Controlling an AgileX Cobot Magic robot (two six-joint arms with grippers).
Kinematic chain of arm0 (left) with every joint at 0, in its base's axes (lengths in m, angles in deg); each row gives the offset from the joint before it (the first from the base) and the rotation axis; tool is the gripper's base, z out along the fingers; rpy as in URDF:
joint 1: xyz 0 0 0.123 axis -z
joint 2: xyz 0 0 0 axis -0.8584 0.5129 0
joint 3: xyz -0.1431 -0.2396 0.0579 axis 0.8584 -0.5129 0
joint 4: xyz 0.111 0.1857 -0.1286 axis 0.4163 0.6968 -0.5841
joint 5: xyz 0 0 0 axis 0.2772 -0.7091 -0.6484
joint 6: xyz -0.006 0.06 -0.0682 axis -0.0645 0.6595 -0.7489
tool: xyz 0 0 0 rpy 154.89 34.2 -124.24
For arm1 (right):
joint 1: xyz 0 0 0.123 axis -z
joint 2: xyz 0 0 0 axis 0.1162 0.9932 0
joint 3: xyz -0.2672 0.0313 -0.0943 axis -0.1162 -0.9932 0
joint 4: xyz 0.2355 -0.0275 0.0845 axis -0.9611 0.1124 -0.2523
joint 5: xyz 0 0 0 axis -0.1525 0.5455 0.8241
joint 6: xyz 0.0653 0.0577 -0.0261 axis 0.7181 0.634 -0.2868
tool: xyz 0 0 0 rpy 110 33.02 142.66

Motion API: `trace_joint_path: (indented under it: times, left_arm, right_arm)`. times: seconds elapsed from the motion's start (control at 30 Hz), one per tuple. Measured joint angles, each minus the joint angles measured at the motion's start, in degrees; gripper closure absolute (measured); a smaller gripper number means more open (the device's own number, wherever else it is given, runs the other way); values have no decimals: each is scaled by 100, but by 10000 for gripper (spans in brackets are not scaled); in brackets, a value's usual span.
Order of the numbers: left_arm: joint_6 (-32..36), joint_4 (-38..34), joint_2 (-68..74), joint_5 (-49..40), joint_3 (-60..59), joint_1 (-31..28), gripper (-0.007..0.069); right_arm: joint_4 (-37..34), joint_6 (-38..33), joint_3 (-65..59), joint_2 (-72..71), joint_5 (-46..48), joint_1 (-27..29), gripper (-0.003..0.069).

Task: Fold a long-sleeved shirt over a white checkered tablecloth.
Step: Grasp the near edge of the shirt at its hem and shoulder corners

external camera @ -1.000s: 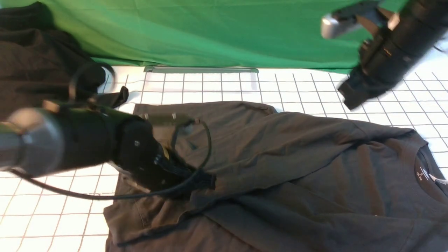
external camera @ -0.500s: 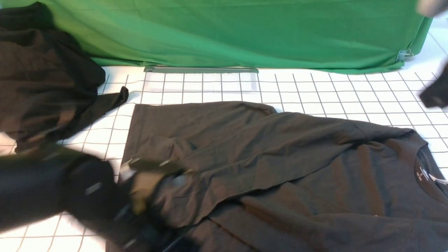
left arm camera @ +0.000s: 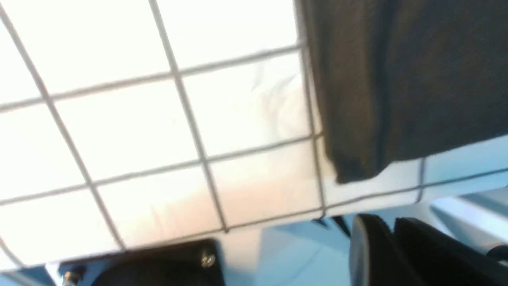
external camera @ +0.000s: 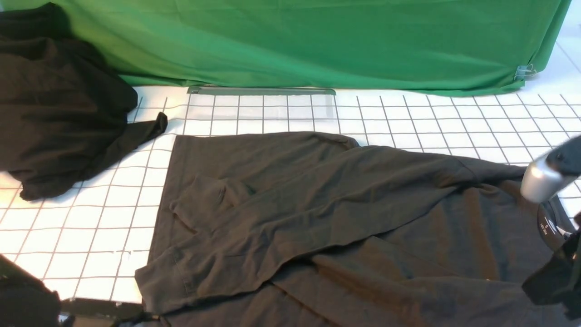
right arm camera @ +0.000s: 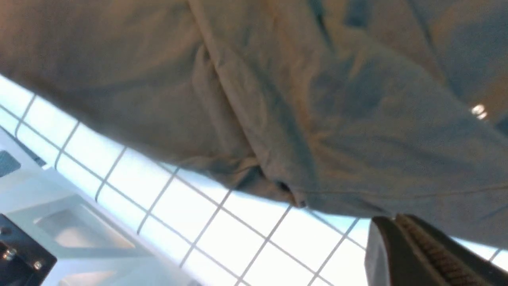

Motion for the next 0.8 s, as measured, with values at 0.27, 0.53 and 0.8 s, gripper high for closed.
trace_joint_path:
  times: [0.27,0.53,0.8]
  left_arm:
    - [-185,174,845,1018,-274,0,186]
    - [-83,86,1354,1044,-213,0,277]
    - [554,-156,1252,866,-189,0,601]
  right_arm:
    - [-44,-61,-41,0,-299,0,661]
    - [-55,-166,-41,0,-286,0,661]
    - [-82,-424,-78,0,199,-478,659]
